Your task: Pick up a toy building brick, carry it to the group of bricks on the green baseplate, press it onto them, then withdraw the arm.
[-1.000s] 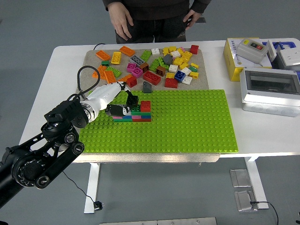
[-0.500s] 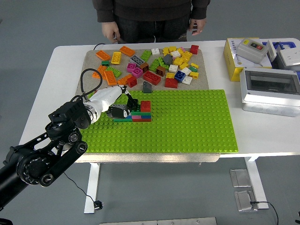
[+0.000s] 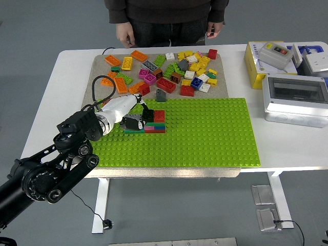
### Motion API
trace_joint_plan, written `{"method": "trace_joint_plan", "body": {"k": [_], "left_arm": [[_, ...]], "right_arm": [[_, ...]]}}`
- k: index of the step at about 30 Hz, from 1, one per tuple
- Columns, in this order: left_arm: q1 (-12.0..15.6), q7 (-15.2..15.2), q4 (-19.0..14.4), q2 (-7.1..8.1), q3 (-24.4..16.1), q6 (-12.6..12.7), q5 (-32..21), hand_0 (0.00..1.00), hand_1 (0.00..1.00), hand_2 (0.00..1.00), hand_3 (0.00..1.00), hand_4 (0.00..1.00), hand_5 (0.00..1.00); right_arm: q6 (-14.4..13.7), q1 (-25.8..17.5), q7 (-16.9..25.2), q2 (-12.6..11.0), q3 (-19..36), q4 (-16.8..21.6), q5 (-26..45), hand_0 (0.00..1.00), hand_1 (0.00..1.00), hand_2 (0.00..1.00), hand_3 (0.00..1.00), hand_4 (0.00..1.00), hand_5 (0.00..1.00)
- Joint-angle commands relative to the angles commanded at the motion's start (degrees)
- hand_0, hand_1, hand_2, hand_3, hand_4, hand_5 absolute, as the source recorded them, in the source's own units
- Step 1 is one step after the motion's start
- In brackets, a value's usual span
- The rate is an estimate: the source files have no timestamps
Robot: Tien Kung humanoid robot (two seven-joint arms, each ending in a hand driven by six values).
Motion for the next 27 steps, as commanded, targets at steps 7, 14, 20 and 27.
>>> {"method": "trace_joint_plan", "body": {"k": [7, 14, 20, 27], "left_arm": [[-0.3, -0.3, 0.8, -0.36, 0.2, 0.2, -0.4, 0.998, 0.987, 0.991, 0.509, 0.615, 0.206], [-0.4, -0.5, 1.3, -0.54, 0.5, 0.4, -0.7, 0.998, 0.987, 0.99, 0.512, 0.615, 0.208], [-0.6, -0.8, 1.9, -0.62, 0.6, 0.6, -0.8, 0.998, 0.985, 0.988, 0.512, 0.619, 0.212], [-0.8, -1.2, 2.6, -0.74, 1.0, 0.7, -1.1, 0.998, 0.985, 0.987, 0.511, 0.619, 0.214]], "right_arm": [[0.0, 0.0, 0.1, 0.0, -0.1, 0.0, 0.1, 0.698, 0.667, 0.659, 0.672, 0.36, 0.814], [0.0, 0.1, 0.1, 0.1, 0.1, 0.0, 0.0, 0.699, 0.667, 0.659, 0.672, 0.359, 0.814], [0.0, 0.1, 0.1, 0.1, 0.1, 0.0, -0.1, 0.7, 0.667, 0.659, 0.672, 0.359, 0.815], [0.0, 0.1, 0.2, 0.1, 0.2, 0.0, -0.2, 0.701, 0.667, 0.659, 0.672, 0.359, 0.815]]}}
